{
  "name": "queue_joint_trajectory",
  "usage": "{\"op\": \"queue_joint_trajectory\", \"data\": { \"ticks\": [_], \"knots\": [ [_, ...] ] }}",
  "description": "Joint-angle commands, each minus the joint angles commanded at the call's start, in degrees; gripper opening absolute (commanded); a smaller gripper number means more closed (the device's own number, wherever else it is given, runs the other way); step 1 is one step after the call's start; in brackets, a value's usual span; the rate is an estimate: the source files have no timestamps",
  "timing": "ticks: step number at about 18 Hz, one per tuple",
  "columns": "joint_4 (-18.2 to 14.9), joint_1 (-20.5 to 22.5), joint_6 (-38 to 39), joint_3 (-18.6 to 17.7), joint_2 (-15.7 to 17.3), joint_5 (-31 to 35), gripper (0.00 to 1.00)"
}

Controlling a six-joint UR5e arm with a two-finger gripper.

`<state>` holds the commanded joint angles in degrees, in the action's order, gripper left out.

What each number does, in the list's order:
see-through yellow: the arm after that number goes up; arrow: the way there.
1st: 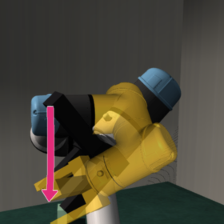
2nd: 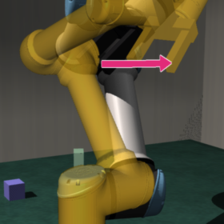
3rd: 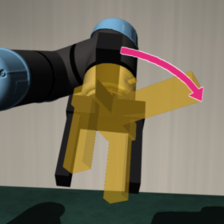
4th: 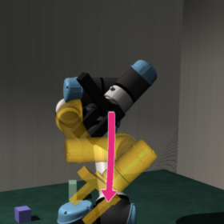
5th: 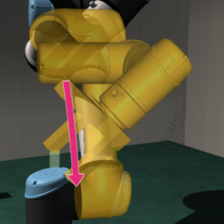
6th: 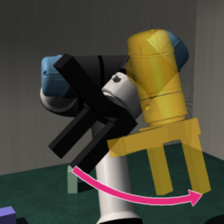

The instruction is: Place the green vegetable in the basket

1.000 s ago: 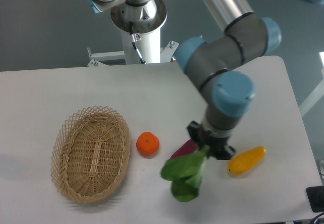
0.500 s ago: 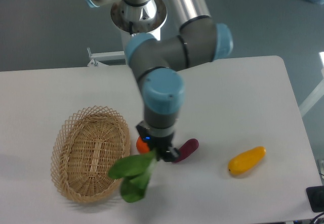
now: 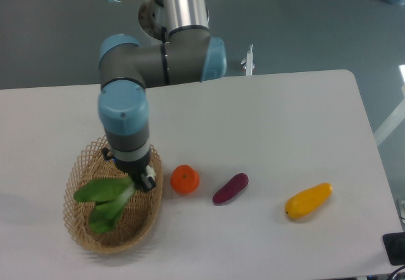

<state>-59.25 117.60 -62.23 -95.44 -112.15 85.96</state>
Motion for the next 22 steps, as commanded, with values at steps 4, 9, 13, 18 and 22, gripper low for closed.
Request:
{"op": "queue_joint_trajectory", "data": {
  "ticks": [4, 9, 13, 18, 22],
  "knots": [
    [1.9, -1.7, 0.2, -1.9, -0.5, 0.2, 0.60],
    [2.2, -1.6, 0.2, -1.5, -0.1, 0.4, 1.00],
    [2.0, -0.4, 0.1, 0.3, 0.3, 0.5, 1.00],
    [1.6, 4.1, -0.3, 1.5, 1.7, 3.3, 1.00],
    [1.5, 8.9, -1.1, 4.0, 1.5, 3.5, 1.00]
  ]
}}
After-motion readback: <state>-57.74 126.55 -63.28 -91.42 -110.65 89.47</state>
